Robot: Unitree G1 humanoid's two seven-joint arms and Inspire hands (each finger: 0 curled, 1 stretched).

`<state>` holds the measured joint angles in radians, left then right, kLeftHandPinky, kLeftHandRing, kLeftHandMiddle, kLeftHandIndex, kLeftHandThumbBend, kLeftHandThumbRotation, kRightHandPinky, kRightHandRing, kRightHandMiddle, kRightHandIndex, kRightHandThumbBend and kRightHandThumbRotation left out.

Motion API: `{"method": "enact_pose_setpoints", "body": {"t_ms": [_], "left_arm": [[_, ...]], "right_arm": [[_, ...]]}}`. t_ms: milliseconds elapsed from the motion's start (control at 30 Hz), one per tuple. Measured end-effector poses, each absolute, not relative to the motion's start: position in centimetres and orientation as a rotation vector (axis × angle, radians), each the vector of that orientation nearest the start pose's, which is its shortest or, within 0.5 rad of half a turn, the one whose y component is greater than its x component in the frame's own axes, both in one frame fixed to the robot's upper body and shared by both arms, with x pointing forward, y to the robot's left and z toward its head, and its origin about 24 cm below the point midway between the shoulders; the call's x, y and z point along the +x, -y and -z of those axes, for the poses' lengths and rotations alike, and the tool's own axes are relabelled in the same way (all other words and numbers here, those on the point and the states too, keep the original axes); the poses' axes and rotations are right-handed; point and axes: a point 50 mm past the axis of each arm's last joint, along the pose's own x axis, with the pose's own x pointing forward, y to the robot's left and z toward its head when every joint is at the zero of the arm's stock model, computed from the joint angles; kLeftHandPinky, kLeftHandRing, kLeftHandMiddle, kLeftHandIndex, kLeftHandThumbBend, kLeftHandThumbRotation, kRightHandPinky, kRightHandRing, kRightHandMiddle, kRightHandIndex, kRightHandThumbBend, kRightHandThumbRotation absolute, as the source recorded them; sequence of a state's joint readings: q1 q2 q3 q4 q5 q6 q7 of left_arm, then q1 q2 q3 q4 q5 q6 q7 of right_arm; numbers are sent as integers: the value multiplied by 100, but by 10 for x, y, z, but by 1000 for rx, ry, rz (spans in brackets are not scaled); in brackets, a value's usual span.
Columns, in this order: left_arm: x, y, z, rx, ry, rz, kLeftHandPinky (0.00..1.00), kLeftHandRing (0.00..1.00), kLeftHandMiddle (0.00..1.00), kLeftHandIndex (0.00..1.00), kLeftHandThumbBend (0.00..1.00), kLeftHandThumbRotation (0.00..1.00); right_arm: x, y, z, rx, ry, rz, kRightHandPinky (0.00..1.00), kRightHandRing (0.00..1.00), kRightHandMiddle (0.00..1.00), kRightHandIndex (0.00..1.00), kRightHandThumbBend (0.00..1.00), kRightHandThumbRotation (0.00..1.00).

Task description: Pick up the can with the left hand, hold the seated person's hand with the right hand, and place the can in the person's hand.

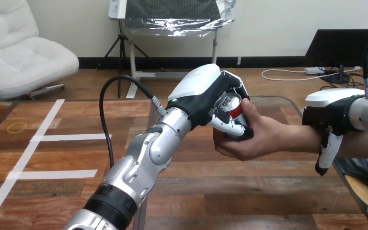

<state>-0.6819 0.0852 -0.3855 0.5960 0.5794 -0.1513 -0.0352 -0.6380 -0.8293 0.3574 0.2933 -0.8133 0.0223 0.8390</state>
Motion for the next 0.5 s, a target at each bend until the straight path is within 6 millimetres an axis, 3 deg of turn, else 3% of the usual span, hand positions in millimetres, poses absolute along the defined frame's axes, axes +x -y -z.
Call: {"method": "enact_pose_setpoints", "body": {"t_ms": [333,500], "left_arm": [[346,-34,-95,891,303,517,38,42,48,47,62,0],[346,-32,-94,890,300,520,36,41,48,47,62,0]], "right_arm": [[338,241,-144,-1728,-488,-594,47,57,60,47,73,0],[338,241,-144,-1729,-489,-596,42,51,56,47,73,0]]}}
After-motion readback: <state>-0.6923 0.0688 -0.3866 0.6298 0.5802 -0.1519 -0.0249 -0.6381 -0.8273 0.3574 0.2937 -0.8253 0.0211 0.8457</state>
